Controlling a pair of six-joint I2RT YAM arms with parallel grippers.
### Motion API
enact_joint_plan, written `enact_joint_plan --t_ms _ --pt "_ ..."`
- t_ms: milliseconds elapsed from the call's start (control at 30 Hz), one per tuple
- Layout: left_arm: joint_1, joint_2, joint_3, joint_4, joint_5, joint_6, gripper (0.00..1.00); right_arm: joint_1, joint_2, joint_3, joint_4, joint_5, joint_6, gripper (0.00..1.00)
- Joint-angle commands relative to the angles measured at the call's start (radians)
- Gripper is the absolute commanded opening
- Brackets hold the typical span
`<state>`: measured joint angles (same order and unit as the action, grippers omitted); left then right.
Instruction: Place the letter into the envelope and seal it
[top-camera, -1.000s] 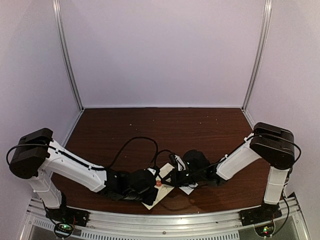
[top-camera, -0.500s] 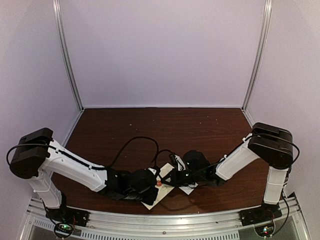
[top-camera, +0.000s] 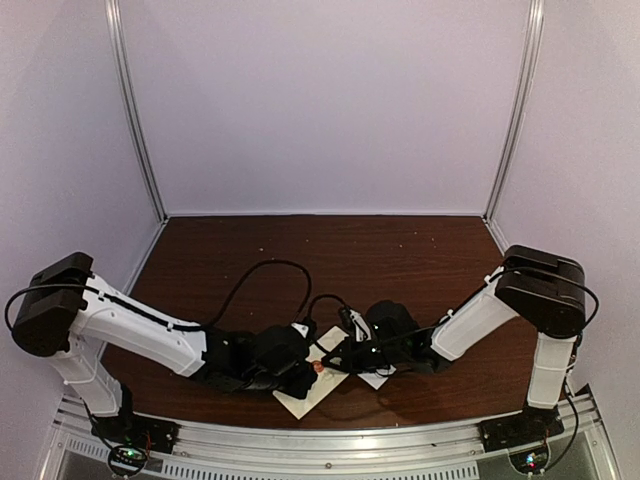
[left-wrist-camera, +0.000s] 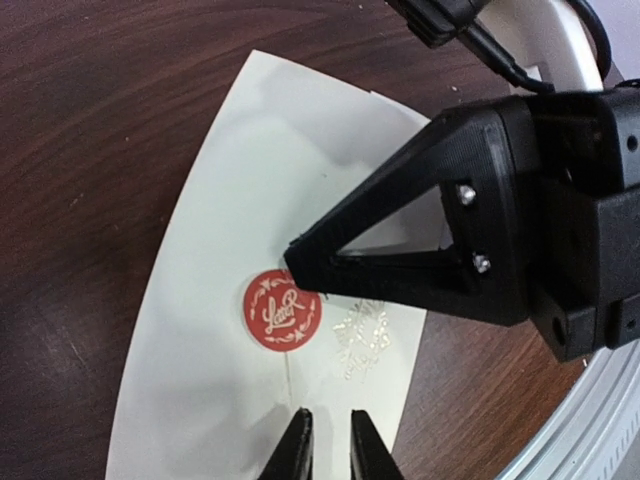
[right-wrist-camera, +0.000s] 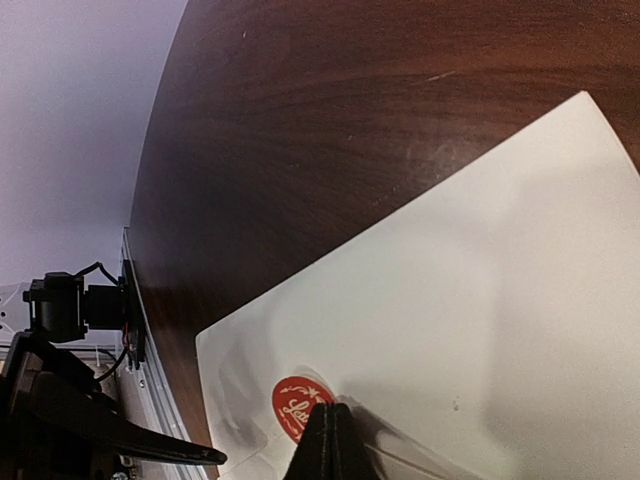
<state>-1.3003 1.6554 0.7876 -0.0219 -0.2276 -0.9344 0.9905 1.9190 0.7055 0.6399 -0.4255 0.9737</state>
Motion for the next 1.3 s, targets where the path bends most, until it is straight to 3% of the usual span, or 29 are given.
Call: enact_joint_plan --t_ms 0,700,1267 --pt "0.031 -0.029 -0.001 0.049 -0.036 -0.021 0.12 -0.006 0.029 -0.010 -0.037 0.036 0.003 0.00" --pt "0.103 0.124 0.109 0.130 0.006 0.024 0.02 -0.006 0.032 -0.004 -0.043 0.034 0.002 0.00" --pt "0.114 0.174 0.050 0.151 0.042 -0.017 0.00 -0.006 0.035 -0.003 -0.043 0.033 0.002 0.00"
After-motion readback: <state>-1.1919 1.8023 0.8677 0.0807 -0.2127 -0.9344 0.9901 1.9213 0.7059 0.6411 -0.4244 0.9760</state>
